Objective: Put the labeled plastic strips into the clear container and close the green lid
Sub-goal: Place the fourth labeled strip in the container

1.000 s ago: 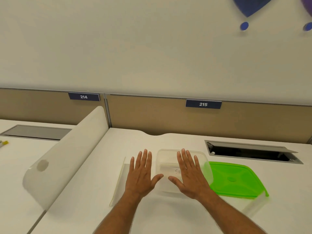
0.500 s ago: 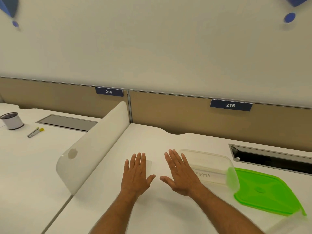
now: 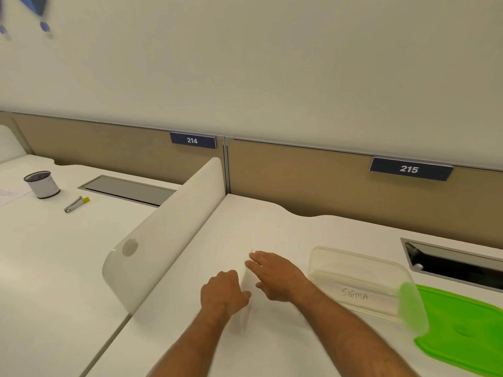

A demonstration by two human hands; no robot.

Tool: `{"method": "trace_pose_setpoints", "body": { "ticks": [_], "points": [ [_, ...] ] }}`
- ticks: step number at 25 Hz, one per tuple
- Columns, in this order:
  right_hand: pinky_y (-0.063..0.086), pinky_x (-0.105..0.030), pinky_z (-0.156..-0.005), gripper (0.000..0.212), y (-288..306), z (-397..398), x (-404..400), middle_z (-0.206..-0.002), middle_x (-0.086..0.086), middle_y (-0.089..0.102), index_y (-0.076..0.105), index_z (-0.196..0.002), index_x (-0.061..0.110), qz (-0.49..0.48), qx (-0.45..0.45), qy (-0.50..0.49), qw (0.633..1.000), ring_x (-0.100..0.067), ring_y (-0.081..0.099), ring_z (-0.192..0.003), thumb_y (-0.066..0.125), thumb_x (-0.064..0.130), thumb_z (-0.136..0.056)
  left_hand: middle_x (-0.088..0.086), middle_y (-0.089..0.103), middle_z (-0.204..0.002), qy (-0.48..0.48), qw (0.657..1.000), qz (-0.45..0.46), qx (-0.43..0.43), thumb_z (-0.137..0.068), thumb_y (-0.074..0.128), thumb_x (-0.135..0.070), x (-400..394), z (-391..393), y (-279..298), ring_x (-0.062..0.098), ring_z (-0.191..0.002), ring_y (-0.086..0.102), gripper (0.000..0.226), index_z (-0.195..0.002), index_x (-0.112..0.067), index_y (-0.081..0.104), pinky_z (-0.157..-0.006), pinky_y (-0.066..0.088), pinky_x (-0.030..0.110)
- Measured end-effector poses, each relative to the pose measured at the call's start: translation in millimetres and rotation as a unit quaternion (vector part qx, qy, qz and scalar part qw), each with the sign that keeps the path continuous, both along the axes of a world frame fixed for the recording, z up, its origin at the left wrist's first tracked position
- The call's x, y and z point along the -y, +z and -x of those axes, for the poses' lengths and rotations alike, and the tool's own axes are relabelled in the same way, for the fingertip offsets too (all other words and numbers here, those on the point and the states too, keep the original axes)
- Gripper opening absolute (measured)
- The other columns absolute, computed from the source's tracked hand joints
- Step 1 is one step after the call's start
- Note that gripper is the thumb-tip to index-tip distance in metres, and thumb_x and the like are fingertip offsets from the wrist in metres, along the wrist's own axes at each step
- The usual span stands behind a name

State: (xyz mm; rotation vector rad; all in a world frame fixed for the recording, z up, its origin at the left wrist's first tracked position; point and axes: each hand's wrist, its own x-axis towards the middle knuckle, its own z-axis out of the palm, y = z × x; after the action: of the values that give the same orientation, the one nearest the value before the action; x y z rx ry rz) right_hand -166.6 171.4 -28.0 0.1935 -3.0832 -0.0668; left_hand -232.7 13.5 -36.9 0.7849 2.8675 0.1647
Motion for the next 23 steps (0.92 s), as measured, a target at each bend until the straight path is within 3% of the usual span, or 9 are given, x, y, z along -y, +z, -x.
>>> {"method": "trace_pose_setpoints", "body": {
  "ticks": [5, 10, 12, 14, 17, 20, 23],
  "points": [
    [0.043, -0.044, -0.105, 0.047, -15, 23, 7, -0.139, -0.011, 0.052, 0.048, -0.132, 0.011, -0.063, 0.024, 0.046, 0.997, -0.031, 0.044, -0.131, 0.065, 0.016, -0.088, -0.002, 0.067, -0.107, 0.003, 1.0, -0.003, -0.001, -0.082, 0.057, -0.061, -3, 6, -5, 0.019, -0.096, 0.065, 0.049, -0.11, -0.02, 0.06, -0.072, 0.046, 0.028],
    [0.044, -0.039, -0.098, 0.027, -17, 27, 11, -0.11, -0.012, 0.065, 0.06, -0.109, 0.006, -0.054, 0.012, 0.046, 0.997, -0.031, 0.056, -0.107, 0.057, -0.003, -0.084, -0.002, 0.069, -0.095, -0.002, 1.0, -0.01, 0.0, -0.084, 0.059, -0.042, -2, 3, -1, 0.019, -0.081, 0.066, 0.024, -0.093, -0.02, 0.063, -0.062, 0.043, 0.026],
    [0.045, -0.04, -0.088, 0.028, -16, 24, 12, -0.102, -0.014, 0.065, 0.059, -0.105, 0.004, -0.05, 0.008, 0.033, 0.998, -0.032, 0.056, -0.098, 0.048, -0.009, -0.083, -0.001, 0.068, -0.087, -0.011, 1.0, -0.012, -0.002, -0.082, 0.056, -0.033, 0, 1, 1, 0.019, -0.07, 0.059, 0.014, -0.078, -0.02, 0.056, -0.058, 0.04, 0.027],
    [0.045, -0.042, -0.071, 0.028, -16, 18, 13, -0.098, -0.014, 0.062, 0.057, -0.103, 0.004, -0.047, 0.011, 0.008, 0.999, -0.033, 0.056, -0.093, 0.044, -0.011, -0.082, 0.001, 0.067, -0.083, -0.026, 0.999, -0.009, -0.018, -0.082, 0.054, -0.029, 0, -3, -1, 0.02, -0.066, 0.054, 0.017, -0.069, -0.02, 0.047, -0.057, 0.037, 0.028],
    [0.036, -0.04, -0.059, 0.027, -12, 7, 10, -0.094, -0.014, 0.06, 0.055, -0.098, 0.005, -0.052, 0.028, -0.014, 0.998, -0.034, 0.056, -0.087, 0.044, -0.011, -0.08, 0.001, 0.067, -0.085, -0.061, 0.997, -0.011, -0.051, -0.087, 0.052, -0.028, 1, -9, -3, 0.022, -0.068, 0.054, 0.017, -0.072, -0.02, 0.049, -0.059, 0.035, 0.029],
    [0.035, -0.033, -0.05, 0.02, 1, -8, 11, -0.077, -0.005, 0.062, 0.06, -0.082, 0.012, -0.087, 0.004, -0.006, 0.996, -0.026, 0.06, -0.071, 0.061, -0.003, -0.07, -0.001, 0.068, -0.084, -0.094, 0.991, -0.033, -0.09, -0.09, 0.05, -0.027, 5, -12, -3, 0.021, -0.075, 0.061, 0.017, -0.08, -0.019, 0.063, -0.058, 0.033, 0.028],
    [0.028, -0.023, -0.037, 0.03, 9, -24, 11, -0.051, 0.006, 0.051, 0.053, -0.055, 0.021, -0.112, -0.046, 0.008, 0.993, -0.014, 0.048, -0.045, 0.078, 0.006, -0.046, -0.006, 0.064, -0.063, -0.147, 0.966, -0.107, -0.182, -0.074, 0.075, -0.024, 11, -14, 0, 0.015, -0.056, 0.058, 0.009, -0.067, -0.021, 0.071, -0.045, 0.03, 0.024]
  ]
}}
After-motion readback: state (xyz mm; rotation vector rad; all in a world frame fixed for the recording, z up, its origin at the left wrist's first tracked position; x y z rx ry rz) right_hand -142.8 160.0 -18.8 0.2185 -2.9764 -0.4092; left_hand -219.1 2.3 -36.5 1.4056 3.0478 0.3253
